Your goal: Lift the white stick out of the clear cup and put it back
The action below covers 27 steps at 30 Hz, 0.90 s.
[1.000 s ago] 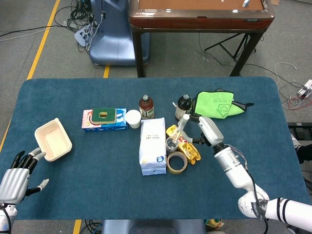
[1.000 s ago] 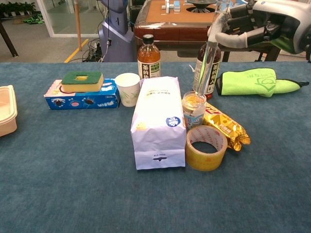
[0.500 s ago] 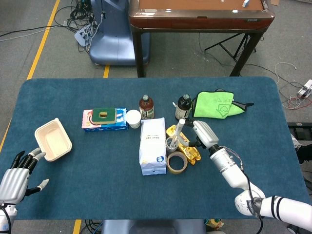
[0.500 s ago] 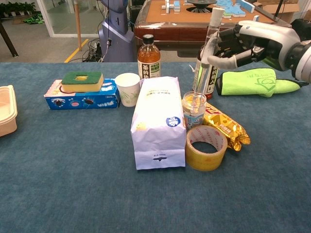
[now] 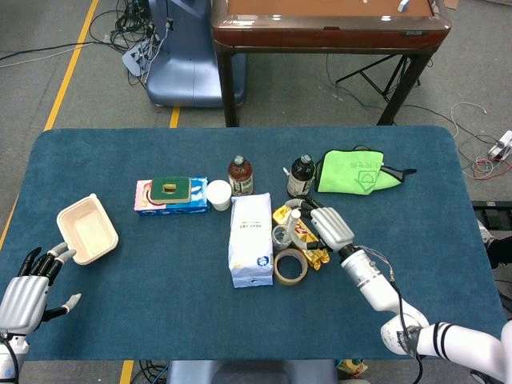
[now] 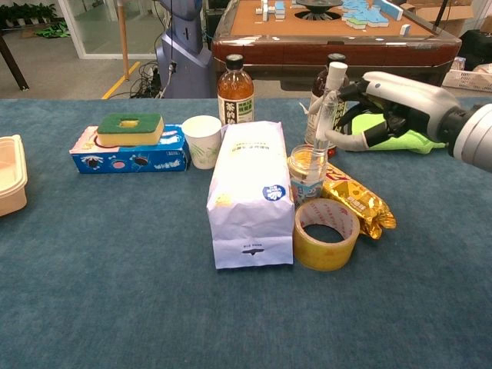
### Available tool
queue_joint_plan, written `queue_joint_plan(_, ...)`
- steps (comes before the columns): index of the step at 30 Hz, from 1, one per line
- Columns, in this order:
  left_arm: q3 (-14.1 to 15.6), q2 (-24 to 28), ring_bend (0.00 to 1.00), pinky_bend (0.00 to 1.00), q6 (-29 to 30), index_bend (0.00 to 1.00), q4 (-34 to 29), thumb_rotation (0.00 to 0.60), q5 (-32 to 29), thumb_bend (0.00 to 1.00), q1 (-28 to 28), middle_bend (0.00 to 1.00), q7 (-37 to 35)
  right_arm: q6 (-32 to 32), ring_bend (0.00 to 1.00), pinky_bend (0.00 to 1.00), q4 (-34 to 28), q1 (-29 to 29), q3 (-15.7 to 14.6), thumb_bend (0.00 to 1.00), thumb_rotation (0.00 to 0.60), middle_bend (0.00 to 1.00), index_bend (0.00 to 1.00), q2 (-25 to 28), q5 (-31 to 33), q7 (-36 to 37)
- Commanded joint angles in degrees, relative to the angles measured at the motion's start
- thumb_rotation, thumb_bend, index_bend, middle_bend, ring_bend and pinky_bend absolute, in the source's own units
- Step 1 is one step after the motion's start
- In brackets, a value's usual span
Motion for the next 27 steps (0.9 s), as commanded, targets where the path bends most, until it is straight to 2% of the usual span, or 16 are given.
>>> queue_joint_plan(1, 0.02, 0.0, 0.16, 0.03, -0.08, 0.17, -0.04, 0.6, -0.01, 0.23, -0.03, 0.1, 0.06, -0.33, 0.07, 0.18, 0.31, 0.03, -0.41, 0.47, 0.6, 0.18, 0.46, -0.08, -0.13, -0.68)
queue_joint_plan(7, 0.07, -0.14, 0.16, 0.03, -0.32, 0.17, -0.01, 0.6, -0.23, 0.23, -0.05, 0.1, 0.17, -0.46, 0.04, 0.17, -0.08, -0.19, -0.56, 0.34, 0.6, 0.09, 0.31, 0.06, 0.36, -1.68)
queue_joint_plan(12, -0.02, -0.13, 0.16, 0.03, -0.07, 0.17, -0.09, 0.6, -0.17, 0.23, 0.0, 0.1, 0.1, -0.37, 0.01, 0.15, -1.0, -0.4, -0.78, 0.28, 0.6, 0.04, 0.2, 0.87, 0.26, -2.72)
queue_joint_plan(16, -0.14, 0.02, 0.16, 0.03, 0.0, 0.17, -0.21, 0.6, -0.22, 0.23, -0.03, 0.1, 0.02, 2.64, 0.0, 0.13, -2.72, -1.52, -0.7, 0.25, 0.6, 0.0, 0.07, 2.42, -1.27, -3.42)
queue_joint_plan(23, -0.45, 0.34, 0.16, 0.03, 0.09, 0.17, -0.22, 0.6, -0.47, 0.23, -0.1, 0.1, -0.24, 10.93, 0.0, 0.13, -9.23, -6.83, -2.15, 0.25, 0.6, 0.0, 0.07, 9.96, -3.94, -8.17)
queue_joint_plan(27, -0.72, -0.02, 0.16, 0.03, 0.26, 0.17, -0.34, 0.6, -0.77, 0.23, -0.12, 0.1, 0.95, 16.6, 0.0, 0.13, -13.58, -11.58, -3.64, 0.25, 0.6, 0.04, 0.07, 15.09, -4.27, -12.12)
